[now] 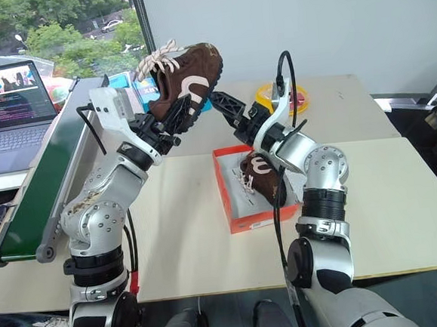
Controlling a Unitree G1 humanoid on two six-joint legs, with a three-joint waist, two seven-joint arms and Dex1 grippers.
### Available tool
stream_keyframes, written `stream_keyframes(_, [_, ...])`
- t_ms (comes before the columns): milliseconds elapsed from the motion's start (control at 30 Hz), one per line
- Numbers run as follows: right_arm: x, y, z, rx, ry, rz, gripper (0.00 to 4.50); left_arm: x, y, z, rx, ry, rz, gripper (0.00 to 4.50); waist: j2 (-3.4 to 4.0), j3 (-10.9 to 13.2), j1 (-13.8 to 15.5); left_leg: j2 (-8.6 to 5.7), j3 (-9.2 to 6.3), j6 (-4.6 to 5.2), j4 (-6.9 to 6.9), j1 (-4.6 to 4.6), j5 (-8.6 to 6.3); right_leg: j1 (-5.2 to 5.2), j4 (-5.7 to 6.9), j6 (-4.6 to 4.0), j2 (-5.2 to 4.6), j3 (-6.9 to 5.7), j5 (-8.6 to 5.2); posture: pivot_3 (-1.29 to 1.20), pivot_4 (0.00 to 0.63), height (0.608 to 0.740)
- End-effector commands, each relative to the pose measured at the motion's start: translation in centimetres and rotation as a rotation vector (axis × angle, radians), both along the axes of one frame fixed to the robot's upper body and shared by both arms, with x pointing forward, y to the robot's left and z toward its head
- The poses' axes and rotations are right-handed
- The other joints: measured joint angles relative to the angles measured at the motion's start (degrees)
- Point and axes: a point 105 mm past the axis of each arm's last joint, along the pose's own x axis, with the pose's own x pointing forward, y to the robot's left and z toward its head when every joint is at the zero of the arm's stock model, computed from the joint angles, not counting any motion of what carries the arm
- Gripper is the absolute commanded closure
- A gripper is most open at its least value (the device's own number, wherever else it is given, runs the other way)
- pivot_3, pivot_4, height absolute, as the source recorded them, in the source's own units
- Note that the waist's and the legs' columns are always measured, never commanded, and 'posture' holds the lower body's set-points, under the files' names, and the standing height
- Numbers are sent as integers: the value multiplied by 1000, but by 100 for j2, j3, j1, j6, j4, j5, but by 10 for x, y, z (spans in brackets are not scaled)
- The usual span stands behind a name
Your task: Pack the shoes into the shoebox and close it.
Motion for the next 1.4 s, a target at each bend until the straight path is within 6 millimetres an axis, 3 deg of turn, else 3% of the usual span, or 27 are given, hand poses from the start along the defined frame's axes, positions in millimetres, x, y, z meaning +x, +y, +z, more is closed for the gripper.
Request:
stream_keyframes(33, [-20,-2,43,40,-171,48,0,4,0,-5,21,5,9,2470,0,0,2,0,0,0,0,0,0,0,0,0,0,0,0,0,150,740])
stream_keyframes(367, [-24,1,33,-45,-166,77,0,21,28,4,26,-41,94,2470,3,2,-12,2,-2,0,0,0,0,0,-2,1,6,0,-1,0,150,740])
stream_keyframes(600, [-23,1,38,-13,-172,82,0,17,8,-14,39,-1,29,2470,3,2,21,0,1,1,3,-13,0,-3,-6,1,1,-8,0,0,150,740])
stream_keyframes(867, [-16,-3,39,26,-149,72,0,7,-19,-17,23,3,-47,2470,3,2,3,-1,-1,3,4,-14,0,-2,-5,2,1,-8,0,0,150,740])
stream_keyframes(967, [-12,-6,36,22,-137,52,0,7,-19,-13,37,-17,-43,2470,3,2,-11,0,-1,3,3,-13,0,-3,-5,2,2,-6,0,0,150,740])
stream_keyframes(1200, [-8,-24,27,-6,-114,11,0,16,8,-1,47,-47,33,2470,3,2,3,-1,-2,3,4,-15,1,-3,-6,3,1,-8,0,0,150,740])
stream_keyframes(1400, [-5,-25,26,-17,-114,4,0,12,-4,-3,51,-37,-12,2470,3,2,4,-1,-1,3,4,-15,0,-3,-6,3,1,-8,0,0,150,740])
